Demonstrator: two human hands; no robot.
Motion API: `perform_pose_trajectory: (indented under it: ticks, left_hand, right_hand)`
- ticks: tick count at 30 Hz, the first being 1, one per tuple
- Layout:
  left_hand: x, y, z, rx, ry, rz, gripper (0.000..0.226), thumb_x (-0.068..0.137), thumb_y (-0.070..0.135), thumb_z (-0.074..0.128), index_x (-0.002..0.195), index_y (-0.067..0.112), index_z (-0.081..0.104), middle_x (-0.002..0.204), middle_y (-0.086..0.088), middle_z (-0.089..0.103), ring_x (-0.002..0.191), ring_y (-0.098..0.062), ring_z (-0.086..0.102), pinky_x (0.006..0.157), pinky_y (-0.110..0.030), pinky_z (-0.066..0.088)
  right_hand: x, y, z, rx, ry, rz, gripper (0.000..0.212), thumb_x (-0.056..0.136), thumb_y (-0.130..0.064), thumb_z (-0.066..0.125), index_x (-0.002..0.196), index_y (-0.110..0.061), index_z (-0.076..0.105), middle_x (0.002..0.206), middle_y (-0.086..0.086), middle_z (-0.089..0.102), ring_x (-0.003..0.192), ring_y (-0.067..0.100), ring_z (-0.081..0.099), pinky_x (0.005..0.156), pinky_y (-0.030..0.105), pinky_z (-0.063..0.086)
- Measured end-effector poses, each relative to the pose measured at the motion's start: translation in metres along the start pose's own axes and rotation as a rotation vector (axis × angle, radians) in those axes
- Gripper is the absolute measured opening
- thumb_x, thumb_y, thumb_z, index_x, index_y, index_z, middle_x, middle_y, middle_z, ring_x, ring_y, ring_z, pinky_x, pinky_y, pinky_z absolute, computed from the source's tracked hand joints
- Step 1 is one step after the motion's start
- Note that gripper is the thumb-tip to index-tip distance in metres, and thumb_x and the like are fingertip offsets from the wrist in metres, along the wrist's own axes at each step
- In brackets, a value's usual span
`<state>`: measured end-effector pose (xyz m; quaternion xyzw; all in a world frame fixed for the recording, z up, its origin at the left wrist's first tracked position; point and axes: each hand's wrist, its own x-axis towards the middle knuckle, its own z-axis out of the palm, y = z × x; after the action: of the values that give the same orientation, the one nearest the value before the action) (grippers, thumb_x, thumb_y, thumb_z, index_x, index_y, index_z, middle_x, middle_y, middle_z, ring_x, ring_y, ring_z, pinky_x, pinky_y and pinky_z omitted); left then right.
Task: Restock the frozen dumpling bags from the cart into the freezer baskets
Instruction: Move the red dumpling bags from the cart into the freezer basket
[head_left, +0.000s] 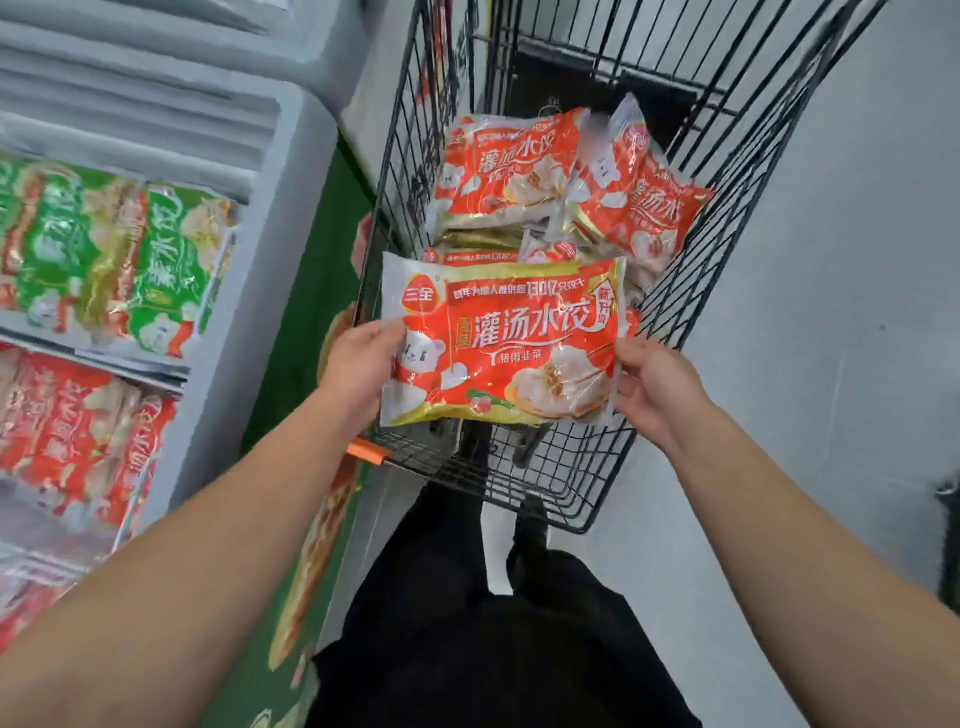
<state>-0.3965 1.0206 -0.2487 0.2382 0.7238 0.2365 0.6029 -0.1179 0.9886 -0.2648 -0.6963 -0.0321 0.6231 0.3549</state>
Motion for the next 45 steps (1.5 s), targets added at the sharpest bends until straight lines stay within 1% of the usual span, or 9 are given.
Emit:
perform_pose_trajectory:
  ticks: [3, 8, 12, 19, 24, 28, 32, 39, 45]
  left_hand:
    - [-0.065, -0.027, -0.018, -0.056, 0.088, 0.057, 0.020, 0.099, 0.022, 0.059, 0.100, 0.008, 0.073, 0.095, -0.009, 0.078, 0.087, -0.028, 0.076, 0.081, -0.045, 0.061]
    - [-0.145, -0.079, -0.060, -0.209, 0.241, 0.076, 0.023, 0.100, 0.023, 0.058, 0.096, 0.005, 0.072, 0.087, -0.010, 0.078, 0.075, -0.025, 0.076, 0.062, -0.036, 0.061]
    - [-0.196, -0.124, -0.108, -0.349, 0.381, 0.079, 0.023, 0.100, 0.026, 0.059, 0.099, 0.006, 0.072, 0.092, -0.011, 0.078, 0.082, -0.029, 0.076, 0.080, -0.046, 0.061]
    - [-0.255, -0.190, -0.187, -0.623, 0.572, 0.111, 0.019, 0.100, 0.016, 0.058, 0.088, 0.007, 0.069, 0.085, -0.010, 0.077, 0.078, -0.027, 0.076, 0.074, -0.041, 0.061]
    - [-0.277, -0.246, -0.256, -0.741, 0.609, 0.096, 0.015, 0.099, 0.019, 0.060, 0.097, 0.007, 0.070, 0.091, -0.008, 0.078, 0.086, -0.028, 0.076, 0.084, -0.049, 0.060]
    - [-0.281, -0.288, -0.318, -0.801, 0.628, 0.068, 0.015, 0.095, 0.023, 0.066, 0.101, 0.010, 0.073, 0.094, -0.006, 0.078, 0.089, -0.027, 0.076, 0.089, -0.053, 0.057]
    - [-0.274, -0.308, -0.360, -0.846, 0.604, 0.044, 0.017, 0.094, 0.028, 0.068, 0.103, 0.015, 0.074, 0.097, -0.003, 0.078, 0.093, -0.027, 0.075, 0.093, -0.055, 0.054]
    - [-0.231, -0.302, -0.406, -0.887, 0.594, 0.016, 0.019, 0.091, 0.019, 0.067, 0.107, 0.010, 0.074, 0.101, -0.007, 0.078, 0.096, -0.027, 0.074, 0.096, -0.053, 0.054]
    - [-0.167, -0.253, -0.446, -0.850, 0.644, -0.024, 0.011, 0.092, 0.011, 0.063, 0.093, 0.010, 0.074, 0.091, -0.005, 0.078, 0.088, -0.023, 0.075, 0.089, -0.041, 0.057]
  right_hand:
    - [-0.036, 0.017, -0.007, -0.089, -0.059, -0.063, 0.015, 0.097, -0.005, 0.055, 0.109, -0.004, 0.063, 0.101, 0.011, 0.073, 0.086, 0.025, 0.069, 0.077, 0.038, 0.058]
    - [-0.094, 0.033, 0.017, -0.333, -0.176, -0.189, 0.015, 0.100, -0.003, 0.051, 0.092, -0.008, 0.063, 0.089, 0.008, 0.070, 0.083, 0.023, 0.068, 0.074, 0.037, 0.057]
    - [-0.139, 0.054, 0.061, -0.499, -0.316, -0.237, 0.014, 0.102, -0.008, 0.050, 0.103, -0.006, 0.064, 0.098, 0.011, 0.074, 0.088, 0.023, 0.072, 0.073, 0.035, 0.058]
    - [-0.207, 0.115, 0.160, -0.672, -0.508, -0.309, 0.014, 0.099, -0.004, 0.052, 0.101, -0.001, 0.065, 0.092, 0.016, 0.074, 0.077, 0.023, 0.073, 0.069, 0.039, 0.059]
    - [-0.245, 0.177, 0.229, -0.745, -0.577, -0.345, 0.010, 0.093, -0.003, 0.059, 0.092, 0.000, 0.069, 0.095, 0.019, 0.075, 0.089, 0.033, 0.073, 0.083, 0.049, 0.059]
    - [-0.269, 0.229, 0.284, -0.830, -0.617, -0.404, 0.014, 0.083, -0.001, 0.063, 0.091, 0.010, 0.067, 0.095, 0.025, 0.073, 0.095, 0.039, 0.071, 0.086, 0.061, 0.055]
    - [-0.280, 0.255, 0.329, -0.917, -0.624, -0.419, 0.012, 0.089, -0.005, 0.060, 0.091, 0.004, 0.069, 0.087, 0.015, 0.076, 0.088, 0.031, 0.074, 0.086, 0.051, 0.059]
    - [-0.264, 0.258, 0.396, -1.036, -0.629, -0.492, 0.015, 0.091, -0.010, 0.059, 0.083, -0.005, 0.070, 0.085, 0.013, 0.076, 0.090, 0.032, 0.073, 0.089, 0.051, 0.057]
    - [-0.229, 0.243, 0.482, -1.125, -0.623, -0.581, 0.018, 0.092, -0.013, 0.059, 0.079, -0.007, 0.070, 0.078, 0.009, 0.074, 0.083, 0.029, 0.072, 0.074, 0.038, 0.057]
